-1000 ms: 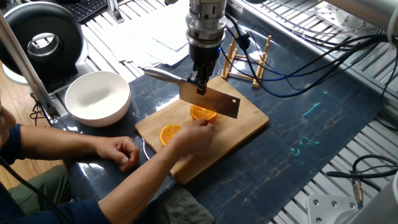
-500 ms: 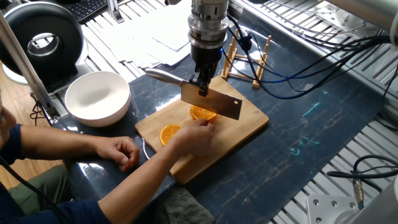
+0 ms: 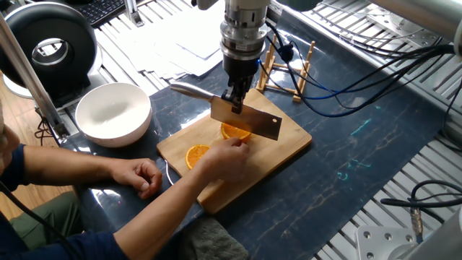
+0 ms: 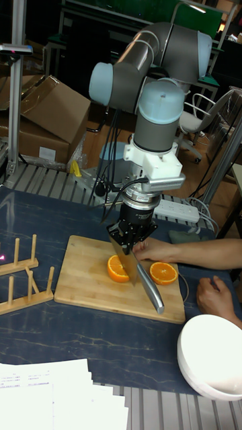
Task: Chop the orange
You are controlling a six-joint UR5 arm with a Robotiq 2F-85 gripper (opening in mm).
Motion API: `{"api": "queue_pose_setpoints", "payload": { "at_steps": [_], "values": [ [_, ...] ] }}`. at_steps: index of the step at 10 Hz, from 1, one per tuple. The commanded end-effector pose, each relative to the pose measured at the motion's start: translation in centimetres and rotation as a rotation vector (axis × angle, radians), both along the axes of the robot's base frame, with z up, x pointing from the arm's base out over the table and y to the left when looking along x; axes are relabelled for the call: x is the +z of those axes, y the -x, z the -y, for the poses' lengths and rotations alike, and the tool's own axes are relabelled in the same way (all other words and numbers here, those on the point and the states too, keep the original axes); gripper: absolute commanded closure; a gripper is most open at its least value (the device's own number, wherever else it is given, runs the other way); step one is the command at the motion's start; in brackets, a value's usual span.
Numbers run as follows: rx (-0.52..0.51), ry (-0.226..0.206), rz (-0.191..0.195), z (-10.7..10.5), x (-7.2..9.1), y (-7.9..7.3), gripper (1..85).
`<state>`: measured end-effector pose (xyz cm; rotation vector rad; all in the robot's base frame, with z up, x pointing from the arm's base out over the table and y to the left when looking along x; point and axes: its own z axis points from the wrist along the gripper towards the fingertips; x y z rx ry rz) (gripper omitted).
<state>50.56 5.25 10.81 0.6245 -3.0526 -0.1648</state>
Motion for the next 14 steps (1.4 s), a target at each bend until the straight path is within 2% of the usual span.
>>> {"api": "queue_pose_setpoints", "payload": {
  "at_steps": [1, 8, 14],
  "values": [
    [-0.006, -0.017, 0.018, -0.4, -0.5, -0.5, 84.3],
    [0.002, -0.021, 0.033, -0.2, -1.1, -0.8, 84.3],
    [0.006, 0.001, 0.027, 0.6, -1.7, -0.8, 84.3]
  ]
}}
